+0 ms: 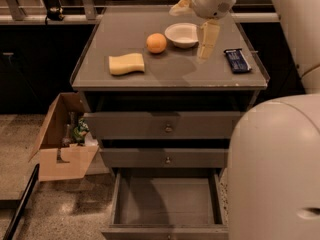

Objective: Place sponge into bottom drawer

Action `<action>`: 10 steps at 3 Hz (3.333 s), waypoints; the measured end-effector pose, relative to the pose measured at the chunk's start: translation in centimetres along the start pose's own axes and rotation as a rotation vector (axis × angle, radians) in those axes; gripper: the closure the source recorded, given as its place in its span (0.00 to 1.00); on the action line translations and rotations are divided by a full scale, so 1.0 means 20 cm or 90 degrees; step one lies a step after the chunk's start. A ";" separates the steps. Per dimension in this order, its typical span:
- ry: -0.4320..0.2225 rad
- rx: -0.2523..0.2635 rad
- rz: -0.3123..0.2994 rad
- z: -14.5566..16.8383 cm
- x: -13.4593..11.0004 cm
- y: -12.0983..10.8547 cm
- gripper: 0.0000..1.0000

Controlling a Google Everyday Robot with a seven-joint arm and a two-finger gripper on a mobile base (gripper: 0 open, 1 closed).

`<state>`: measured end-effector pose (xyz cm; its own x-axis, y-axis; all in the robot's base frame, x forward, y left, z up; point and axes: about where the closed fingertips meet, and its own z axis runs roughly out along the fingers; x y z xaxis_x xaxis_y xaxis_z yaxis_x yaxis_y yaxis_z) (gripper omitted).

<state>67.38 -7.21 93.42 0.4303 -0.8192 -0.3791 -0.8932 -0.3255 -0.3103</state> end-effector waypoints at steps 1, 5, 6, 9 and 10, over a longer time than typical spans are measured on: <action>-0.031 0.011 -0.018 0.28 -0.09 -0.19 0.00; -0.095 0.026 -0.032 0.49 -0.09 -0.34 0.00; -0.115 0.016 -0.055 0.60 -0.14 -0.40 0.00; -0.091 -0.017 -0.045 0.93 -0.27 -0.54 0.00; -0.091 -0.017 -0.045 0.93 -0.27 -0.54 0.03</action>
Offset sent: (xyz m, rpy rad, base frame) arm 0.0289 0.0683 -0.0413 0.0463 0.0378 0.0738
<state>77.15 9.55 82.55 0.5050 -0.7187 -0.4779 -0.8622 -0.3943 -0.3180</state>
